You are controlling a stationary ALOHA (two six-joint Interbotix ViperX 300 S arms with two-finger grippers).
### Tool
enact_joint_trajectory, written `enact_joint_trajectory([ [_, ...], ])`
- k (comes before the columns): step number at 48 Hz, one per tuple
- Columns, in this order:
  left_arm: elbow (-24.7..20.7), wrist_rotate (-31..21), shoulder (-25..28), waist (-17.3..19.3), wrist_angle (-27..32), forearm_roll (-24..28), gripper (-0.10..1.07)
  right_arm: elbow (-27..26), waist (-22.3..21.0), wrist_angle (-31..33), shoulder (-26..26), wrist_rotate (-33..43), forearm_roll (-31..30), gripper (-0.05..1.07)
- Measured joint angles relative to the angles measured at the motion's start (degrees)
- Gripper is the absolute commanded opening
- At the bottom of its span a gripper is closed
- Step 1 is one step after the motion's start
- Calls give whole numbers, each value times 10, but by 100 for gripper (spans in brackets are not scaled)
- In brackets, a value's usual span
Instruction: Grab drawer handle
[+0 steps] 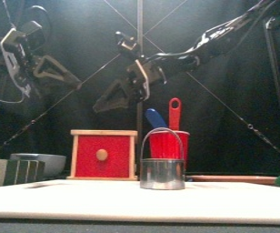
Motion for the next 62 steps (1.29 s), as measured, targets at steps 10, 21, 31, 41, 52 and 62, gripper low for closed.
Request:
enact_joint_trajectory([
  [10, -4, 0, 40, -40, -42, -42, 52, -54, -31, 1, 59, 0, -28, 28],
  [21, -3, -1, 49, -53, -64, -64, 52, -81, -35, 17, 82, 0, -52, 28],
  [31, -1, -2, 60, -54, -65, -87, 52, -83, -39, 27, 86, 0, -60, 28],
  [41, -7, -11, 79, -65, -67, -156, 52, -87, -40, 37, 91, 0, -81, 28],
  [52, -26, -25, 113, -70, -69, -178, 52, -90, -40, 47, 98, 0, -101, 28],
  [62, -52, -40, 161, -71, -69, -213, 54, -91, -40, 58, 98, 0, -112, 28],
])
